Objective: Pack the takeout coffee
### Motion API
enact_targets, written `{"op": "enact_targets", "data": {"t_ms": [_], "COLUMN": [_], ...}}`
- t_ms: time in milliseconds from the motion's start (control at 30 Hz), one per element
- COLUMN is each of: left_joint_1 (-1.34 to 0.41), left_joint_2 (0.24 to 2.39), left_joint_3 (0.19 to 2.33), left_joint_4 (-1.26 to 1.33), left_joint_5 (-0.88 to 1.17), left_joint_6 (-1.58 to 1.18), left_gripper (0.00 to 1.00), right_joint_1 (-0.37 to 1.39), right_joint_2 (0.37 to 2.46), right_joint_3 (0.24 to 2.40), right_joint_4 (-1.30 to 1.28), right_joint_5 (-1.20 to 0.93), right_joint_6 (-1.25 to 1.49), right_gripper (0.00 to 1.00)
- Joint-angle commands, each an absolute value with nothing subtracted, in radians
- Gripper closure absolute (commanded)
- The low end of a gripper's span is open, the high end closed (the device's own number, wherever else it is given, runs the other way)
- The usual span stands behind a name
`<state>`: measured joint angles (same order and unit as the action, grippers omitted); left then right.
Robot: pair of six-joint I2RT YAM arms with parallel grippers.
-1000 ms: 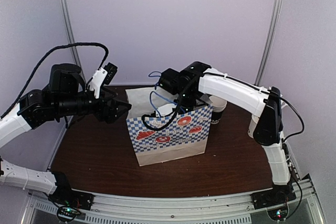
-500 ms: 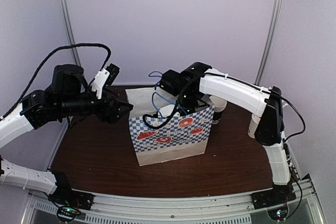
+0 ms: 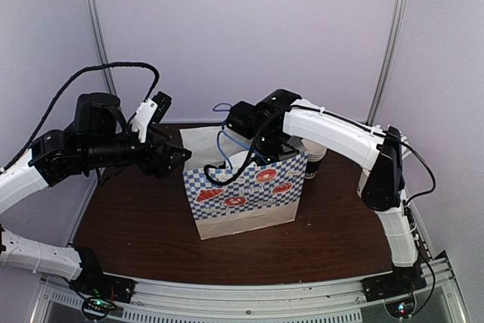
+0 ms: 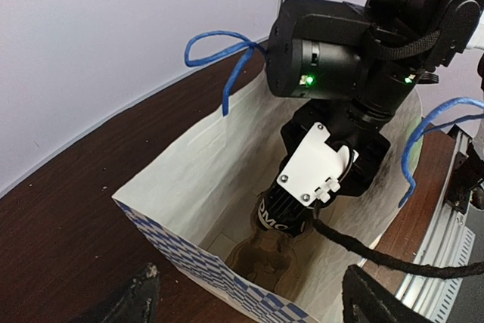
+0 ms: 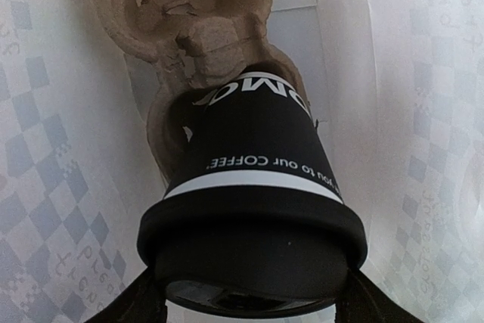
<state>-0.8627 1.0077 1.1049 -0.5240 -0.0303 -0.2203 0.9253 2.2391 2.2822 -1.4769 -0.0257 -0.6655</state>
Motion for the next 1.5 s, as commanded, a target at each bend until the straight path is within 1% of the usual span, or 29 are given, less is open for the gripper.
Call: {"op": "enact_targets", "data": {"t_ms": [0, 167, 333, 367, 433, 633, 700, 733, 833, 1033, 1300, 1467], "left_joint_1": [-0.855, -0.856, -0.855, -0.855, -0.855, -0.855, -0.855, -0.854, -0.854, -0.855, -0.855, -0.853], "left_joint_2": [0.989, 0.995, 0.986, 0.984, 0.984, 0.993, 0.995, 0.997, 0.997, 0.996, 1.014, 1.062], "left_joint_3": [1.106, 1.098, 1.078, 1.075, 1.072, 1.08, 1.082, 1.085, 1.091, 1.098, 1.142, 1.209], "left_joint_4": [-0.487, -0.479, -0.465, -0.464, -0.467, -0.473, -0.474, -0.476, -0.48, -0.484, -0.47, -0.447], "left_joint_5": [-0.034, -0.023, -0.024, -0.024, -0.023, -0.024, -0.021, -0.017, -0.017, -0.014, -0.026, -0.04], "left_joint_6": [-0.232, -0.236, -0.234, -0.234, -0.233, -0.219, -0.219, -0.219, -0.216, -0.217, -0.189, -0.113], "left_gripper": [0.16, 0.16, 0.16, 0.15, 0.15, 0.15, 0.15, 0.15, 0.15, 0.15, 0.15, 0.15], "right_joint_1": [0.933, 0.936, 0.94, 0.942, 0.944, 0.945, 0.947, 0.949, 0.95, 0.951, 0.951, 0.95], "right_joint_2": [2.242, 2.175, 2.134, 2.129, 2.124, 2.099, 2.09, 2.083, 2.06, 2.015, 1.976, 1.944], "right_joint_3": [2.219, 2.203, 2.225, 2.229, 2.247, 2.282, 2.292, 2.294, 2.295, 2.29, 2.299, 2.318], "right_joint_4": [-1.469, -1.432, -1.436, -1.439, -1.455, -1.456, -1.455, -1.453, -1.451, -1.451, -1.441, -1.44], "right_joint_5": [-0.011, -0.005, -0.025, -0.021, -0.012, -0.026, -0.032, -0.033, -0.031, -0.035, -0.016, -0.009], "right_joint_6": [-0.663, -0.666, -0.657, -0.657, -0.657, -0.65, -0.646, -0.646, -0.642, -0.637, -0.636, -0.641], "right_gripper": [0.51, 0.39, 0.32, 0.29, 0.2, 0.15, 0.08, 0.06, 0.03, 0.01, 0.01, 0.01]}}
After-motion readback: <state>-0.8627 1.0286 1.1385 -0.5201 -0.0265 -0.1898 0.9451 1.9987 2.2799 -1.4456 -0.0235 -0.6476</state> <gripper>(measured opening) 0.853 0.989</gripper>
